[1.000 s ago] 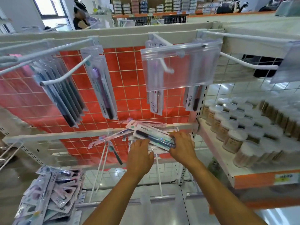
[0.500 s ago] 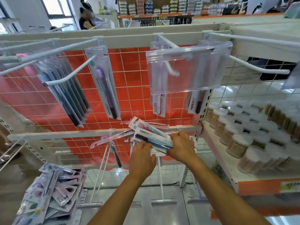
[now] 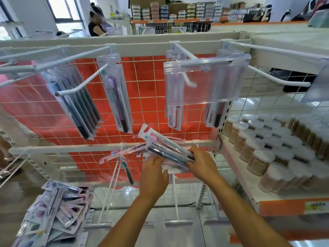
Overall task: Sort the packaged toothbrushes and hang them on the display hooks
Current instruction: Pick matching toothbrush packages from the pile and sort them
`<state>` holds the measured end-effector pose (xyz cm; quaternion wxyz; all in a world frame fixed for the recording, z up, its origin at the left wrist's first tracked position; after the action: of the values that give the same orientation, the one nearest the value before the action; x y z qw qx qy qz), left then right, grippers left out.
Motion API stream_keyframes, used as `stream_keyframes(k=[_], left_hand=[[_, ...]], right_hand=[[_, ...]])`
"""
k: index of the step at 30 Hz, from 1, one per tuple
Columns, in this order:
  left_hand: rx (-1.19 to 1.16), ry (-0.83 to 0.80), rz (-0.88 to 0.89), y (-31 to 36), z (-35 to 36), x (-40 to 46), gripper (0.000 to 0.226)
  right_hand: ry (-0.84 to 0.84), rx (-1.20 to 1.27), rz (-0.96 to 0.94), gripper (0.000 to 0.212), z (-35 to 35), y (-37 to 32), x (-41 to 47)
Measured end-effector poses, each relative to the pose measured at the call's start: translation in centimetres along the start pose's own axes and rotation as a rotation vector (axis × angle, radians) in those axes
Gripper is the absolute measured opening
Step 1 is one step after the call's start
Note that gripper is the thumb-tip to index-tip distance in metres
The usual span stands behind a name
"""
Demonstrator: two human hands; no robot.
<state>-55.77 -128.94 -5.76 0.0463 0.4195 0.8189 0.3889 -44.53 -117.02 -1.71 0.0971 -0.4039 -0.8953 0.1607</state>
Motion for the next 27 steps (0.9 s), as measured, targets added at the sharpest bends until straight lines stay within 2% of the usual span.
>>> stream_keyframes(k=[5,8,14,17,19,22,27], left_hand=[[-0.112,0.077,-0.021,0.7,-0.8,-0.8,0.03],[-0.216,0.081,-0.025,1.6,-1.2,-1.4,0.033],[-0.765,0.005,-0.187,3.6,-1.7,-2.6,0.028],[-0.908,0.025,-0.224,4.3,-1.8,-3.1,0.028],[-0.962,0.05,-0.215,5.0,-2.1,-3.2,0.019],[-0.914,0.068,-0.204,5.6,-2.5,-3.2,0.009],[-0.936,0.017,-0.181,6.5,-3.1,-3.5,0.013]], right_hand=[[-0.017,0.174,0.018,0.018,-0.3,-0.4,-1.3],[-0.016,0.255,0.001,0.019,-0.8,-0.8,-2.2],[-0.068,0.52,0.044,0.02,-1.4,-2.2,-3.8],[-0.069,0.646,0.062,0.021,-1.4,-2.5,-4.7],[-0.065,0.751,0.059,0.024,-1.5,-2.7,-5.3],[-0.069,0.885,0.097,0.025,-1.5,-2.8,-6.2],[-0.081,0.939,0.125,0.03,-2.9,-2.4,-6.8]])
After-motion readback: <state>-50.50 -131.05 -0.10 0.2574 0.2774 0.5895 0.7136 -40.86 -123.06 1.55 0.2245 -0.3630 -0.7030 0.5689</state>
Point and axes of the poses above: each hand's wrist, its own x-axis towards the middle knuckle, its own z-axis out of the palm, y = z × x, the point moved 2 cm from there along x, towards the middle knuckle, and after that the axes turned 11 degrees about -x, right-handed, at the moved point
